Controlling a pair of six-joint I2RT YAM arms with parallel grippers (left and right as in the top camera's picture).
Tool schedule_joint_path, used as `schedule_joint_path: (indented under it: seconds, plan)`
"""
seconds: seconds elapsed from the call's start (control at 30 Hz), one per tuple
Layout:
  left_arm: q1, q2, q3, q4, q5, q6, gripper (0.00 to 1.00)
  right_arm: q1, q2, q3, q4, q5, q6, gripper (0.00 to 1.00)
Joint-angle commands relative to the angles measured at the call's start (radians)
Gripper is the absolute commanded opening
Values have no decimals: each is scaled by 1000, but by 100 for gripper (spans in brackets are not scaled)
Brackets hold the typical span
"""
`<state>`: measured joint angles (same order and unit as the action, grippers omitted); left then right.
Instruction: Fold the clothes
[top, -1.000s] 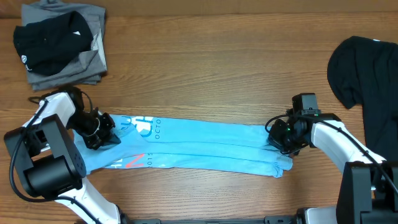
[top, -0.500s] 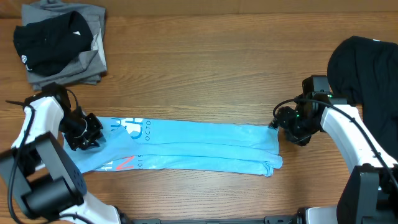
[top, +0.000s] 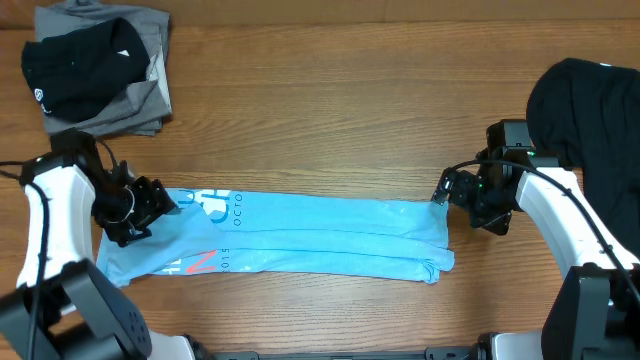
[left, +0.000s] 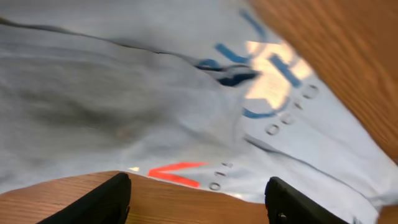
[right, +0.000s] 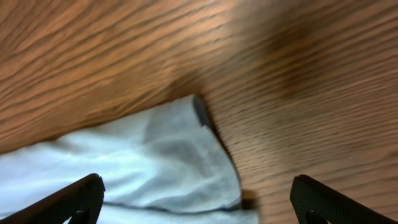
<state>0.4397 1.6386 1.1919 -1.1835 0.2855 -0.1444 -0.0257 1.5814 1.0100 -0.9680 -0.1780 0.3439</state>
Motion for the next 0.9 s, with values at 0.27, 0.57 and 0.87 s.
schedule_joint_path:
  seconds: [0.27, 0.57, 0.87]
  plan:
    - [4, -128, 18, -16, 138, 77, 100, -3, 1, -86, 62, -24, -8, 100]
    - [4, -128, 18, -18, 138, 43, 100, -2, 1, -142, 100, -86, -9, 100]
    - [4, -128, 17, -37, 138, 43, 100, -2, 1, -241, 190, -118, -8, 100]
